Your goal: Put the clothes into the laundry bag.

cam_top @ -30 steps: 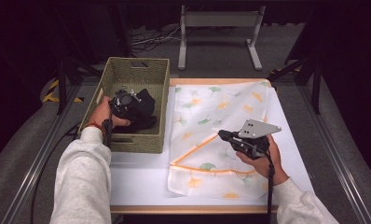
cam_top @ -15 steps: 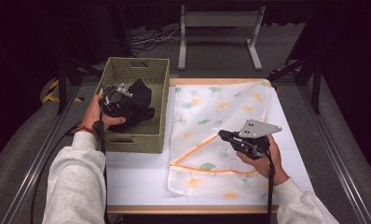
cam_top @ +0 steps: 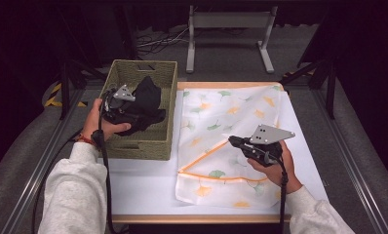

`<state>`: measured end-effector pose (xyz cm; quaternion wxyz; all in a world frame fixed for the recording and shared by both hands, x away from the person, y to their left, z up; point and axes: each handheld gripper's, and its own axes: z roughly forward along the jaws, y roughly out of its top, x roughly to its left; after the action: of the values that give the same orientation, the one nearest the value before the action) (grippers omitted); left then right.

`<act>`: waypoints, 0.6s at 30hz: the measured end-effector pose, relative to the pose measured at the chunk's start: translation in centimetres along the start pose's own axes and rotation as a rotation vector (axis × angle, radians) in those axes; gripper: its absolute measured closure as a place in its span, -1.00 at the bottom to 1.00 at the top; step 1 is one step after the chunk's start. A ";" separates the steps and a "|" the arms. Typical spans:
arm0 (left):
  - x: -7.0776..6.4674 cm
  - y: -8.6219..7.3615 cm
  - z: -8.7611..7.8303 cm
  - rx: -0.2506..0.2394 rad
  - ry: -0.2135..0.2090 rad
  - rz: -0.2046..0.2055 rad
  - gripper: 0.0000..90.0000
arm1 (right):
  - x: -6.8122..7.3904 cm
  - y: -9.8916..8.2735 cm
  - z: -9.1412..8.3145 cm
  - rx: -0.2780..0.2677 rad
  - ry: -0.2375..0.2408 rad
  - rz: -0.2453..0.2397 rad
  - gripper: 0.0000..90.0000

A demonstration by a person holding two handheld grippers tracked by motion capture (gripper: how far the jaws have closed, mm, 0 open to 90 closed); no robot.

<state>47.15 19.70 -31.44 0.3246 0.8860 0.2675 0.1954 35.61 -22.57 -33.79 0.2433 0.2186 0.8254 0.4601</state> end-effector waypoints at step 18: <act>-5.1 0.2 -4.1 -0.140 -0.052 0.126 0.11 | 0.0 0.1 0.1 0.000 -0.004 0.000 0.96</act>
<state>41.14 18.45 -29.31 0.3797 0.8809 0.1886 0.2103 35.65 -22.50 -33.77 0.2449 0.2195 0.8248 0.4598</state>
